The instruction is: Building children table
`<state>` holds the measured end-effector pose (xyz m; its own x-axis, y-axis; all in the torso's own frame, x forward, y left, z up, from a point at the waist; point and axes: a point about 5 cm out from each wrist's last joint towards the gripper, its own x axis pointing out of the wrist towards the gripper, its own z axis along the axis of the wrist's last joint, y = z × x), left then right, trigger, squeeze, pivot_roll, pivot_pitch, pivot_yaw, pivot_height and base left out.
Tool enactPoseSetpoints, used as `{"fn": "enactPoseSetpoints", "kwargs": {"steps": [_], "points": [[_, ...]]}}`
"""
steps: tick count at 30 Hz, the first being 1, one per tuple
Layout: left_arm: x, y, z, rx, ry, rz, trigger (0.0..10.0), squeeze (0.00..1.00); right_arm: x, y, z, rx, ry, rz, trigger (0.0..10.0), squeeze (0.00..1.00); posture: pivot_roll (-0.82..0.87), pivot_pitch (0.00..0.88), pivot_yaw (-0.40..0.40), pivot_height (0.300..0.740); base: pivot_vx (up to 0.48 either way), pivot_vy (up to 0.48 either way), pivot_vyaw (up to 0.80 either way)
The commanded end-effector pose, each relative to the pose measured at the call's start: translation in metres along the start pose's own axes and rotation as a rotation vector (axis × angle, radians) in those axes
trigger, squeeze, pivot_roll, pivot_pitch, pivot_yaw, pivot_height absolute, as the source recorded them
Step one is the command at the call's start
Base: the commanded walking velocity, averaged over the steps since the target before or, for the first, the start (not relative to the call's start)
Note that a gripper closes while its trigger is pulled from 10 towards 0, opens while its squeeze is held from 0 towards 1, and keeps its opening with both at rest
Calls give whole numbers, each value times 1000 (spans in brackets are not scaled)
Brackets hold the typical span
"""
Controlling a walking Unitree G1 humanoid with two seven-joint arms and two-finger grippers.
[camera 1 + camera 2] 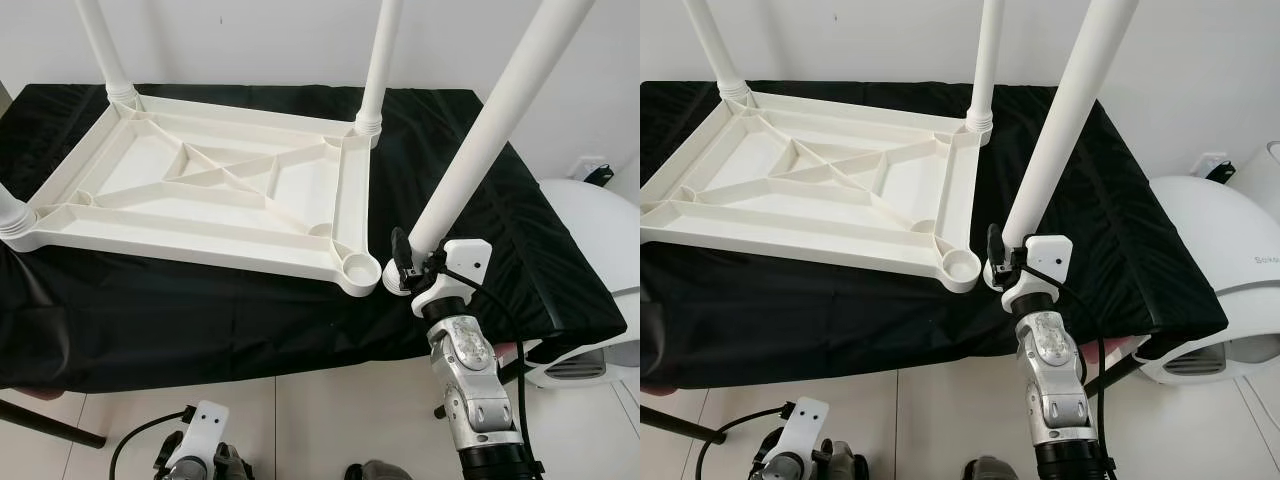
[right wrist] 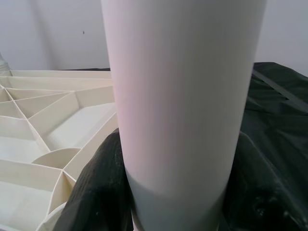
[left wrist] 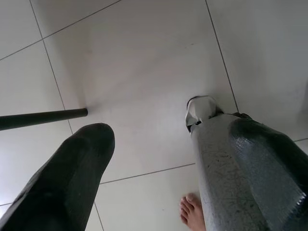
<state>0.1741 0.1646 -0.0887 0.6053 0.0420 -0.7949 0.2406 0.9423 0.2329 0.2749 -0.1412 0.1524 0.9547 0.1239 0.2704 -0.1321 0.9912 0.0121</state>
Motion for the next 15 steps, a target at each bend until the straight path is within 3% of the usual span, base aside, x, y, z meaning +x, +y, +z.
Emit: {"fn": "enactPoseSetpoints", "kwargs": {"steps": [1,15], "points": [[-4,-11,-16,8,59,-76,10000,0,0,1,1,2,-7,3,10000,0,15,120,2,740,0,0,0],[-4,-10,-17,12,62,-76,10000,0,-1,1,1,3,-6,-2,10000,0,11,128,6,740,0,0,0]]}}
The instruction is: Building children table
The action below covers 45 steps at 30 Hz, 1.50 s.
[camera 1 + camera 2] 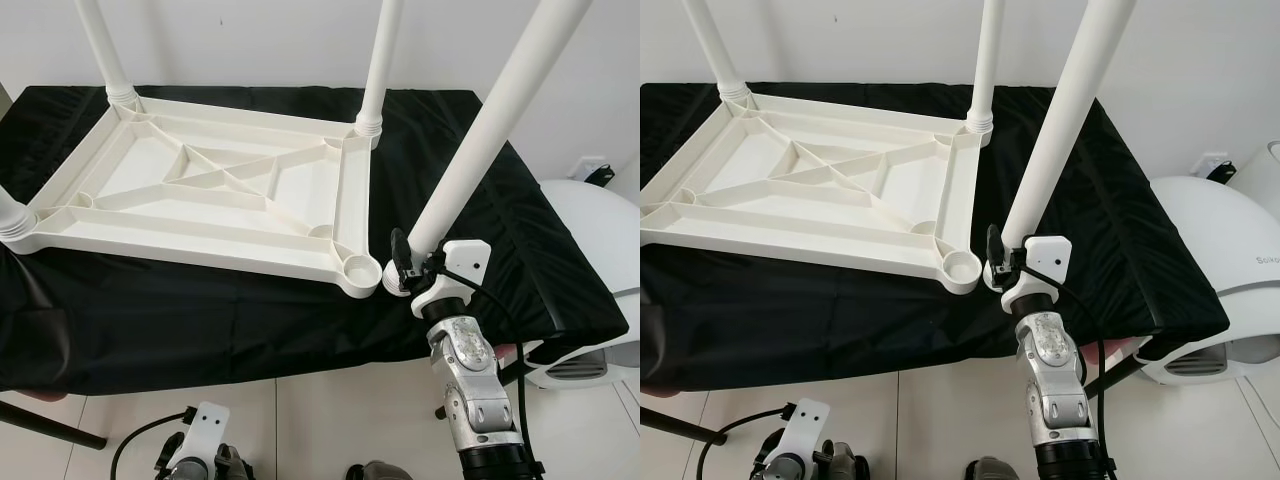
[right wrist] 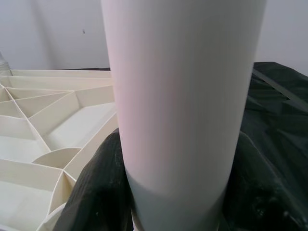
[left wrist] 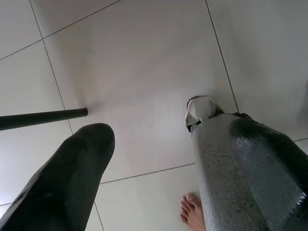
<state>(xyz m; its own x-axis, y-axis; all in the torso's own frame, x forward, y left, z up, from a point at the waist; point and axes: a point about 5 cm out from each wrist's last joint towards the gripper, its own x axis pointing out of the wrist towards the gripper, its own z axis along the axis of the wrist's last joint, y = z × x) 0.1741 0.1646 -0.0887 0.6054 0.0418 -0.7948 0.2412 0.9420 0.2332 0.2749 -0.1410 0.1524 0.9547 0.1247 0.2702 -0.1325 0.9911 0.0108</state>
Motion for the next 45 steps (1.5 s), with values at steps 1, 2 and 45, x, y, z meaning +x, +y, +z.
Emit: {"fn": "enactPoseSetpoints", "kwargs": {"steps": [1,2,45], "points": [[-4,-10,-17,12,62,-77,10000,0,-1,0,1,4,-7,-5,10000,0,11,128,8,740,0,0,0],[-4,-10,-17,13,62,-78,10000,0,-2,0,1,4,-7,-5,10000,0,12,129,9,740,0,0,0],[-5,-9,-22,14,72,-79,10000,0,-5,3,-1,14,4,-8,10000,0,24,146,13,740,0,0,0]]}}
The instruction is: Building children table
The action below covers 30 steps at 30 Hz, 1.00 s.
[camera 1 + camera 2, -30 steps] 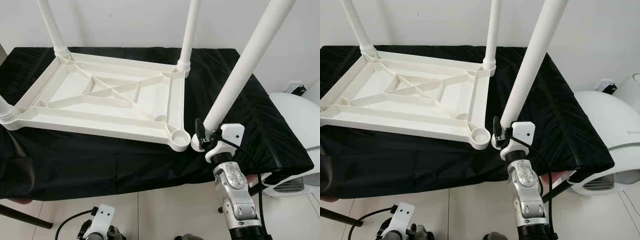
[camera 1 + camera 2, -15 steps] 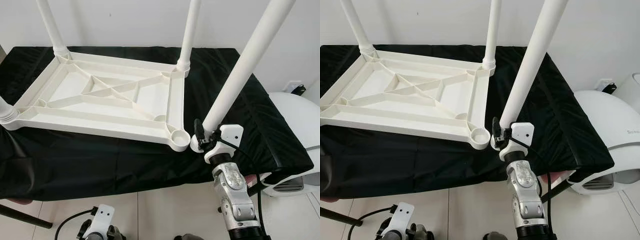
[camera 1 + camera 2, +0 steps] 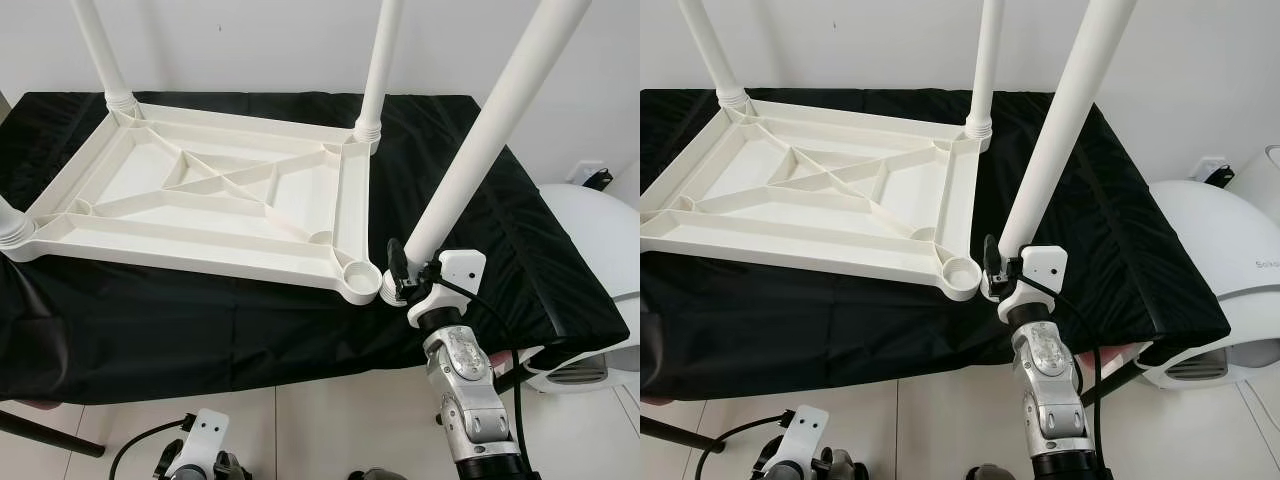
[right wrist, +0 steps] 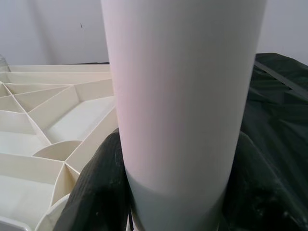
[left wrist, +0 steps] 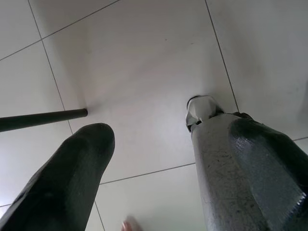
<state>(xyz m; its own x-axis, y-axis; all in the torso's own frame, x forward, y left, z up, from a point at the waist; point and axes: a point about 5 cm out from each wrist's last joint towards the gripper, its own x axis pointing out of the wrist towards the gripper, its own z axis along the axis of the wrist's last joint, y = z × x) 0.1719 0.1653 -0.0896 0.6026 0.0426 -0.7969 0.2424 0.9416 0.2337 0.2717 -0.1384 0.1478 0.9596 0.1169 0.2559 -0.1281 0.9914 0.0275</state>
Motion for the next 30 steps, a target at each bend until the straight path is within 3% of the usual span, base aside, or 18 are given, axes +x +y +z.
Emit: {"fn": "enactPoseSetpoints", "kwargs": {"steps": [1,30], "points": [[-5,-9,-19,13,68,-79,10000,0,-1,0,3,-1,-11,1,10000,0,23,146,13,740,0,0,0],[-3,-8,-16,15,64,-76,10000,0,5,1,3,-8,-17,28,10000,0,24,110,-4,740,0,0,0]]}}
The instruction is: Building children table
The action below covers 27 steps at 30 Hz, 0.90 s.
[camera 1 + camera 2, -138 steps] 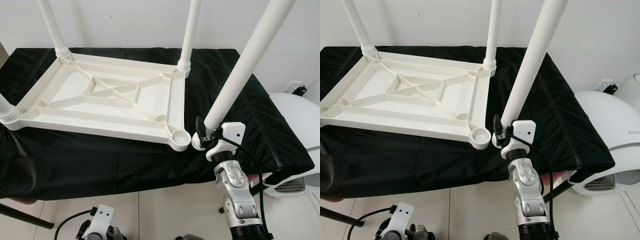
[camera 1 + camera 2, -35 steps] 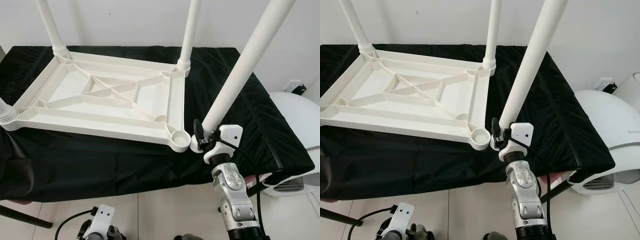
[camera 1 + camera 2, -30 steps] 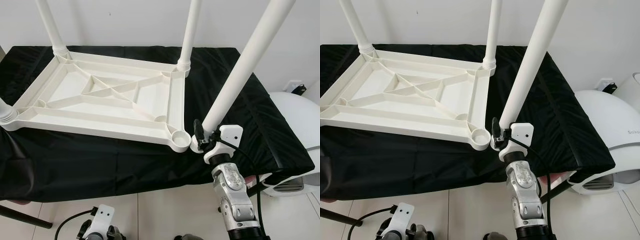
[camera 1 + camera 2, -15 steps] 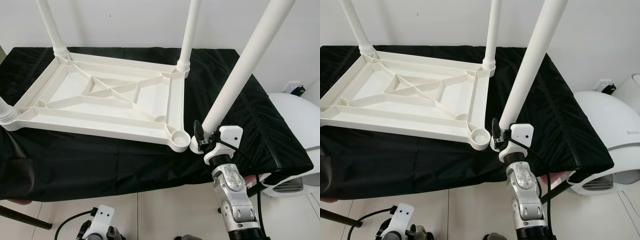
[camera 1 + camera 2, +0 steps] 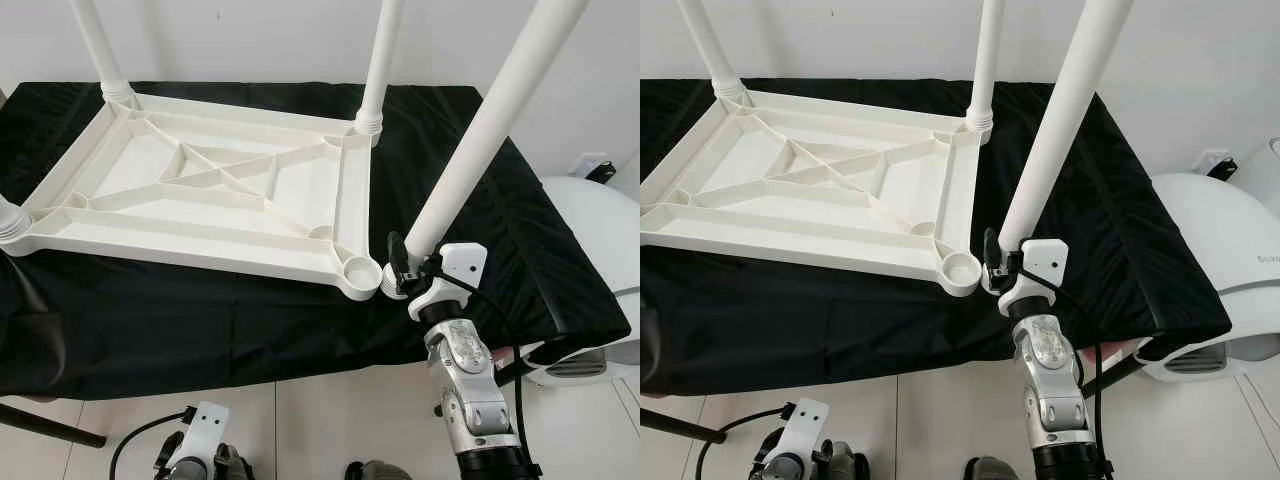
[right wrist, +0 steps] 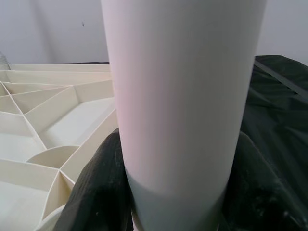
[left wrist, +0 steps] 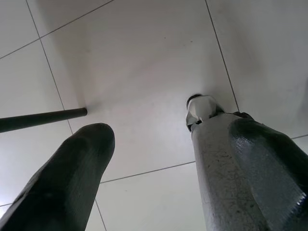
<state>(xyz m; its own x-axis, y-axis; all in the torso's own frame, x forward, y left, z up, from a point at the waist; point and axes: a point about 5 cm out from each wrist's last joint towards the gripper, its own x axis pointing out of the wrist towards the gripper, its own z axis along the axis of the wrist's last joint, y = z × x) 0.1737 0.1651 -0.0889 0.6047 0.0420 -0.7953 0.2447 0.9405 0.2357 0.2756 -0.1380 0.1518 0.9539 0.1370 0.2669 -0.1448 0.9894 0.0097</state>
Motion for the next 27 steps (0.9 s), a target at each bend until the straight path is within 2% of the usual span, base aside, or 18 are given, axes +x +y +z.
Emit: {"fn": "enactPoseSetpoints", "kwargs": {"steps": [1,27], "points": [[-4,-9,-17,12,66,-76,10000,0,1,1,0,5,-7,9,10000,0,24,107,-5,740,0,0,0],[-4,-9,-18,10,71,-74,10000,0,4,1,1,5,-16,13,10000,0,25,101,-4,740,0,0,0]]}}
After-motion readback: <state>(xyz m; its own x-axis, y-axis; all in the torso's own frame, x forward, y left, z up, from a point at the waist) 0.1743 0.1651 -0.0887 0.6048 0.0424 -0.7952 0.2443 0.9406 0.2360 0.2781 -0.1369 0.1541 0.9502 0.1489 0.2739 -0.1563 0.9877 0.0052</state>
